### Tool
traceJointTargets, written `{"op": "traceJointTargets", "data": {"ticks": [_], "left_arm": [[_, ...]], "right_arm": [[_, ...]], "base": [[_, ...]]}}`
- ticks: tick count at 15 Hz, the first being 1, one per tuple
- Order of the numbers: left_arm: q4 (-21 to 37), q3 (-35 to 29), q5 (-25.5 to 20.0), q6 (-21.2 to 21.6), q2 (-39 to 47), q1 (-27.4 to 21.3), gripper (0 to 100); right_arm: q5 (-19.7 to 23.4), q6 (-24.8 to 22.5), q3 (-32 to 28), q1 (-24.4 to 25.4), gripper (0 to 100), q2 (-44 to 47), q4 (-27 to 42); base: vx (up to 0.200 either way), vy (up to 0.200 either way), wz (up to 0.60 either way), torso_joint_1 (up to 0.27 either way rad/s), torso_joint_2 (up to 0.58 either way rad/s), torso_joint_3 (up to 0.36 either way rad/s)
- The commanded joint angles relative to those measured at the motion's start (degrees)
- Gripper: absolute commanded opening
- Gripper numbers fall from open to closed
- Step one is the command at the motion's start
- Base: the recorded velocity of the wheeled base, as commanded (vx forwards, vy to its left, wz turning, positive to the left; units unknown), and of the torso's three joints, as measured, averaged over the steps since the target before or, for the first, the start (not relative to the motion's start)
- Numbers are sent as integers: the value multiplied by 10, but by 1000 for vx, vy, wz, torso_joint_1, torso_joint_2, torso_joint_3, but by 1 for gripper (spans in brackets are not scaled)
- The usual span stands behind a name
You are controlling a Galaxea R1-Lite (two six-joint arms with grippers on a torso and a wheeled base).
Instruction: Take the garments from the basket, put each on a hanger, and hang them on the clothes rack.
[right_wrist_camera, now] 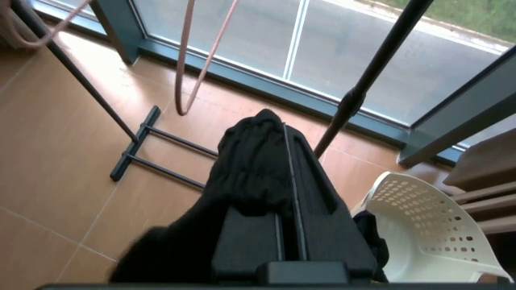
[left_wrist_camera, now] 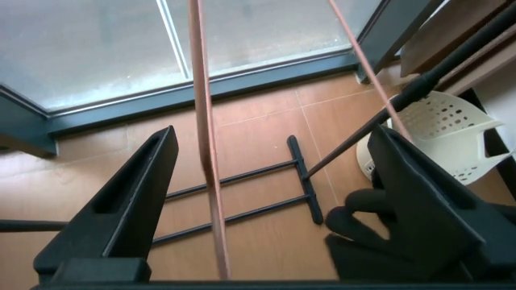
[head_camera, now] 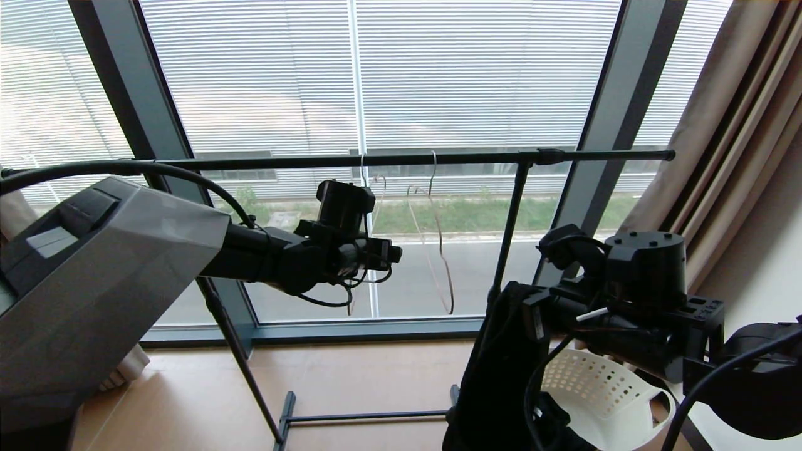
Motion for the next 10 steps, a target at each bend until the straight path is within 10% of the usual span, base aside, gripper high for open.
{"op": "traceJointTargets", "data": {"ticks": [1,10], "left_arm": [[0,-12,2,0,28,0,100],[-1,-22,24,1,28,9,100]], "right_arm": [[0,0,3,1,0,1,0],[0,0,5,2,0,2,-1]], "base": [[0,0,0,0,0,0],[0,0,0,0,0,0]]}}
